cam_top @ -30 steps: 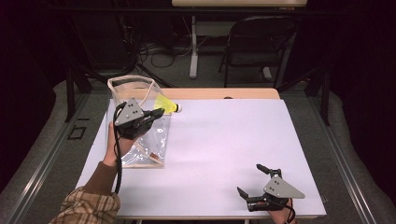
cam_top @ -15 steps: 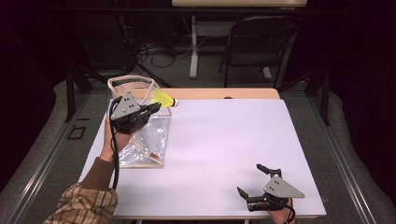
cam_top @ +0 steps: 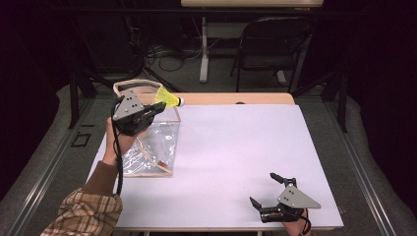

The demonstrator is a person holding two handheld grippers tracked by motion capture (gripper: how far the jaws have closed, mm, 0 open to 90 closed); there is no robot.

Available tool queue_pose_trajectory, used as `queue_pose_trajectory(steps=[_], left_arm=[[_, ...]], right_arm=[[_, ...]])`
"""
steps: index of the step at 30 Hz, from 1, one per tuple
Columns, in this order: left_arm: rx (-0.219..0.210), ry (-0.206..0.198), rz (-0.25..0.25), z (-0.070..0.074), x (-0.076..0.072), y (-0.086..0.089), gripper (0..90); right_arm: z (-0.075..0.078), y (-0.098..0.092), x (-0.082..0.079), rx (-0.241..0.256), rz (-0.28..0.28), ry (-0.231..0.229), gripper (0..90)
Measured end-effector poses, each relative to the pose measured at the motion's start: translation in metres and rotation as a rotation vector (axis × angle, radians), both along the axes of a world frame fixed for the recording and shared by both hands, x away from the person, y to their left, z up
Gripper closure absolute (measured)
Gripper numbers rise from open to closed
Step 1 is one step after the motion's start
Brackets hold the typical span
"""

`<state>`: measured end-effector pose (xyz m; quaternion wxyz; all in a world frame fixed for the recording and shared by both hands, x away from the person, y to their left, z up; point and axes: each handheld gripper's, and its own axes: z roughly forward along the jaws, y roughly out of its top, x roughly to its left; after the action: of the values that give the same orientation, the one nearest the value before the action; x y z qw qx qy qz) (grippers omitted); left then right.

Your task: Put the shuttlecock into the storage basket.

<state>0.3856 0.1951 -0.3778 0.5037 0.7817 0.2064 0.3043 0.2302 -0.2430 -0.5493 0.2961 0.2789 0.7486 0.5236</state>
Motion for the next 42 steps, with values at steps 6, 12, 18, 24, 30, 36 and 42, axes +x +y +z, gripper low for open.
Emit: queue_pose_trajectory(steps=[6, 12, 18, 24, 30, 36, 42], left_arm=[[-0.008, -0.002, 0.018, 0.002, 0.004, 0.005, 90.0], [-0.01, -0.003, 0.032, 0.005, 0.008, 0.008, 90.0], [-0.011, -0.007, 0.048, 0.008, 0.011, 0.013, 90.0], [-0.014, -0.007, 0.068, 0.01, 0.015, 0.018, 90.0], [-0.014, -0.012, 0.08, 0.015, 0.017, 0.022, 90.0], [-0.013, -0.017, 0.091, 0.019, 0.021, 0.024, 90.0], [-0.012, -0.016, 0.104, 0.02, 0.025, 0.027, 90.0]], right_arm=[[0.0, 0.0, 0.0, 0.001, -0.003, 0.002, 0.5], [0.001, -0.001, -0.001, 0.003, -0.002, -0.007, 0.5], [0.001, -0.001, -0.001, 0.004, -0.003, -0.014, 0.5], [0.001, -0.001, -0.001, 0.004, -0.002, -0.012, 0.5], [0.001, -0.001, -0.001, 0.003, -0.003, -0.01, 0.5], [0.001, -0.001, -0.001, 0.002, -0.003, -0.01, 0.5], [0.001, -0.001, -0.001, 0.001, -0.002, -0.01, 0.5]])
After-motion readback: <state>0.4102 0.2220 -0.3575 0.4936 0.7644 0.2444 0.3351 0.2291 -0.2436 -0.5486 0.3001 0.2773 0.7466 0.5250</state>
